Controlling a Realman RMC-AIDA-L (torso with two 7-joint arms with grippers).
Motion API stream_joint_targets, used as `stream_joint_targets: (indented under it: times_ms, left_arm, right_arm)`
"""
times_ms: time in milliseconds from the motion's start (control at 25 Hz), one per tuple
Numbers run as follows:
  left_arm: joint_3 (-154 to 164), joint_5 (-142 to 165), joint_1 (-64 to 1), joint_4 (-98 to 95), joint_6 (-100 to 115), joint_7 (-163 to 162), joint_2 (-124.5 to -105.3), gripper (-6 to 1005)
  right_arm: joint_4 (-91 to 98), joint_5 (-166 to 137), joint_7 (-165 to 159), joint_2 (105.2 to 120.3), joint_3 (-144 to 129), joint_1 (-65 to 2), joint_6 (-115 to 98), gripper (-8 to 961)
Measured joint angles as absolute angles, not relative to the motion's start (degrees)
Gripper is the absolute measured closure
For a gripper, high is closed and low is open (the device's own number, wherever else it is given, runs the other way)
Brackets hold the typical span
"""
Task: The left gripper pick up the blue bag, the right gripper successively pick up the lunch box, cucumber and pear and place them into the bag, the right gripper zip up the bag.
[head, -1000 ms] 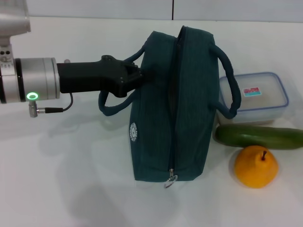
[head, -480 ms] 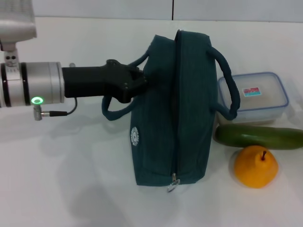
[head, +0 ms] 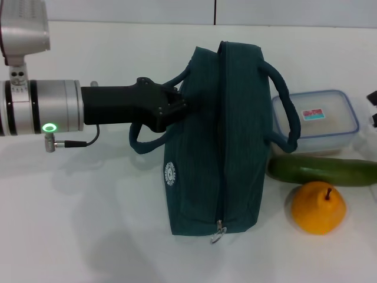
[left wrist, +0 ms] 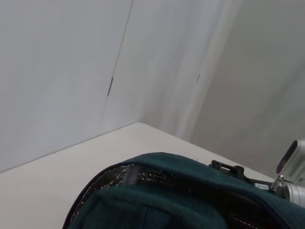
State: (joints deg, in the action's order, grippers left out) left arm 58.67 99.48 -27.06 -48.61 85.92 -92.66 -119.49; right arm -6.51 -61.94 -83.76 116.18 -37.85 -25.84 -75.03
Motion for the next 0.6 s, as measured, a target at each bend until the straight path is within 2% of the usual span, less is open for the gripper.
stream_joint_targets:
  times_ms: [600]
  left_arm:
    - [58.64,99.48,-27.06,-48.68,85.95,-92.57,-119.48,955]
  right_arm:
    - [-7.25,-65.30,-88.36,116.18,-37.77,-29.56,-73.83,129]
